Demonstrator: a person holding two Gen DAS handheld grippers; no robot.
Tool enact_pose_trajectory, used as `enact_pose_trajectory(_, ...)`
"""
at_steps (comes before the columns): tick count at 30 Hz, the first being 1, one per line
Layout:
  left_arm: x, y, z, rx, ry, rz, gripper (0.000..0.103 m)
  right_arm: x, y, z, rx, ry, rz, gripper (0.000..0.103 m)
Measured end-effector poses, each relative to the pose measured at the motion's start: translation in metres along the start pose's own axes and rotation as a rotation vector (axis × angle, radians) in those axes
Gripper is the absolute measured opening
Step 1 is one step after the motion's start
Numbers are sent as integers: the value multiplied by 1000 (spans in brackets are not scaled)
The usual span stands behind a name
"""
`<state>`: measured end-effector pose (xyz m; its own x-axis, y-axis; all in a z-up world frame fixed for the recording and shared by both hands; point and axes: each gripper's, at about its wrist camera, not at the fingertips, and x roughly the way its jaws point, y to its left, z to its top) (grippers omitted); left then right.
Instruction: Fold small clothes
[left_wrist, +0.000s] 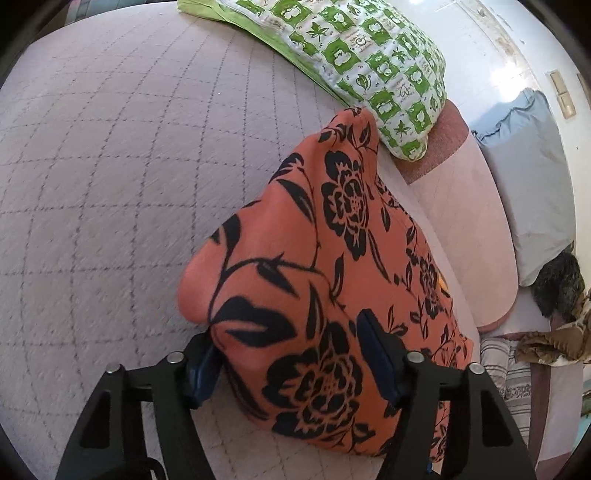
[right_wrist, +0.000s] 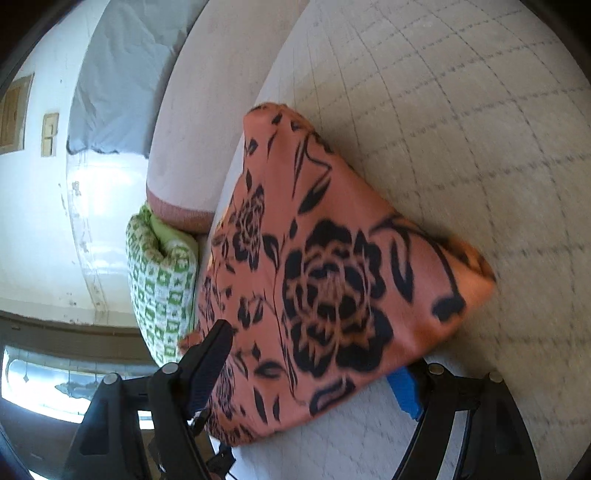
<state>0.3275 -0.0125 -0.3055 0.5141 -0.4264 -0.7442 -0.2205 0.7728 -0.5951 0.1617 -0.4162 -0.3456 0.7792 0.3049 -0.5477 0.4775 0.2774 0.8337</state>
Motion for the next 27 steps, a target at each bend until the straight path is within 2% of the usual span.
enact_pose_trajectory(5,4,3,10,-49,-20,-46,70,8,9,8,-23,-44,-14,80)
enact_pose_trajectory(7,6,6,13,-70,-29,-42,56,12,13,11,-30,-58,-23,73)
enact_pose_trajectory(8,7,7,15,-71,-30,-23,44,14,13,13,-35,-63,-37,57)
enact_pose_trajectory(9,8,8,15,-71,-27,-20,40,17,12,16,-38,-59,-60,35)
enact_pose_trajectory(10,7,9,14,-76,-29,-26,38,20,10,17,-34,-51,-74,28)
enact_pose_trajectory(12,5,7,12,-70,-28,-31,31,19,7,19,-25,-50,-67,24)
enact_pose_trajectory(15,-1,6,10,-63,-42,-45,28,10,23,14,-116,-83,-80,19)
enact_pose_trajectory(18,-11,6,7,-64,-54,-65,27,0,40,5,-198,-123,-94,17)
enact_pose_trajectory(22,-26,10,0,-62,-56,-86,26,-17,47,-5,-244,-156,-90,16)
enact_pose_trajectory(27,-47,30,-16,-61,-35,-79,26,-43,42,-18,-252,-132,-65,15)
